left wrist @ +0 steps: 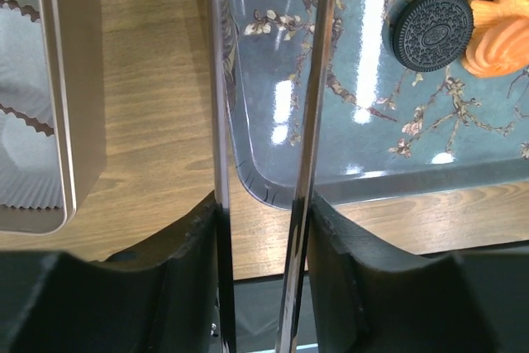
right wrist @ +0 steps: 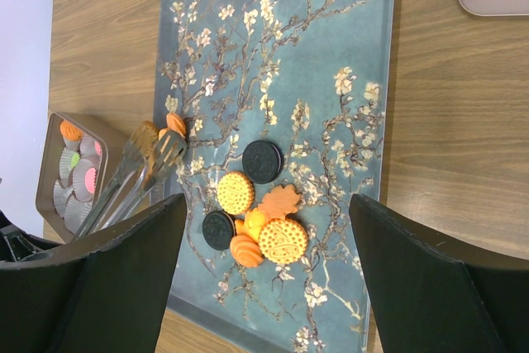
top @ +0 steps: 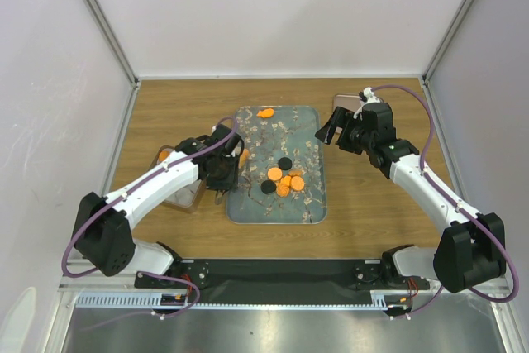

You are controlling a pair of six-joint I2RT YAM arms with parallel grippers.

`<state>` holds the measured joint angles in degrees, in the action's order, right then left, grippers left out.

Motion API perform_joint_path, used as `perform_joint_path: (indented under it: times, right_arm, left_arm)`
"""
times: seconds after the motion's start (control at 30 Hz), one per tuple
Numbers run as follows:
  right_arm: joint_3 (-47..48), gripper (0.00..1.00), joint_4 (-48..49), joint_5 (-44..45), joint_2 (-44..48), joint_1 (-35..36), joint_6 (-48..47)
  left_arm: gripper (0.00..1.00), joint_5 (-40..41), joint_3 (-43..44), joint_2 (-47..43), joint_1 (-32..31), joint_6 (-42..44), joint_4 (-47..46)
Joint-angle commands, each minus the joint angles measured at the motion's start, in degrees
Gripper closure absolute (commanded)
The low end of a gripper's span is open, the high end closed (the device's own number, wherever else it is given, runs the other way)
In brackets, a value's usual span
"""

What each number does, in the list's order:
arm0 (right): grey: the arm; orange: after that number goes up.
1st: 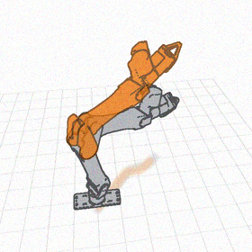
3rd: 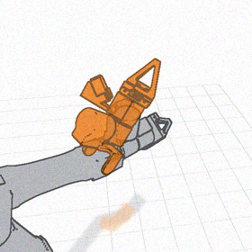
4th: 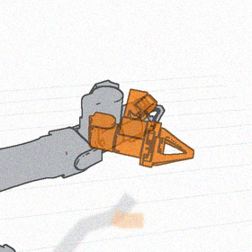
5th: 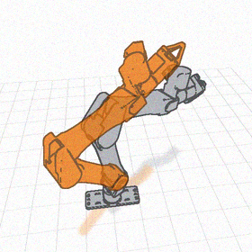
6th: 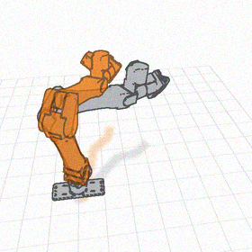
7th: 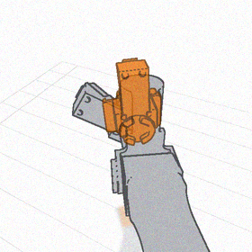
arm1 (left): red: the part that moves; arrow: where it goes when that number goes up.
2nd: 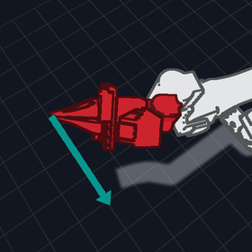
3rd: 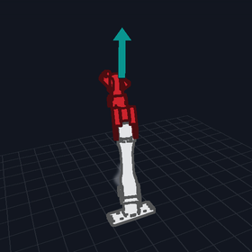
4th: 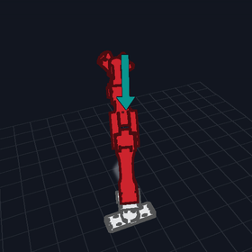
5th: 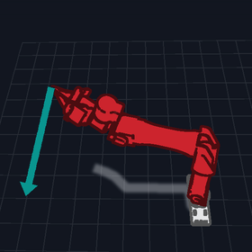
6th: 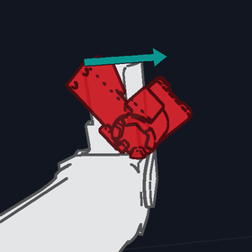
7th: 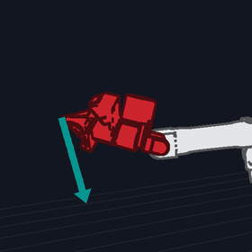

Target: Pack the cookies

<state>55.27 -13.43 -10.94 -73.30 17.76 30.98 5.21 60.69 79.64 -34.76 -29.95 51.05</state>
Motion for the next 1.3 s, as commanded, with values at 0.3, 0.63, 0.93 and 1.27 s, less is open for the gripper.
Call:
perform_joint_path:
  times: [0.3,0.63,0.93,1.27]
  right_arm:
    - [1.34,0.13,1.13,0.57,0.97,0.08,-0.57]
    - [1.42,0.13,1.13,0.83,0.96,0.0,-0.66]
    - [1.34,0.13,1.13,0.74,0.79,0.0,-0.66]
    - [1.42,0.13,1.13,0.74,0.79,0.0,-0.57]
  left_arm:
    - [0.57,-3.19,1.89,-1.5,-1.44,-0.81,-1.92]
    - [0.57,-2.22,3.21,-3.96,-1.62,-0.81,-0.07]
    - [0.57,0.41,4.79,-7.12,-1.62,-0.81,3.35]
    - [0.58,1.81,5.67,-9.06,-1.1,-1.24,5.2]
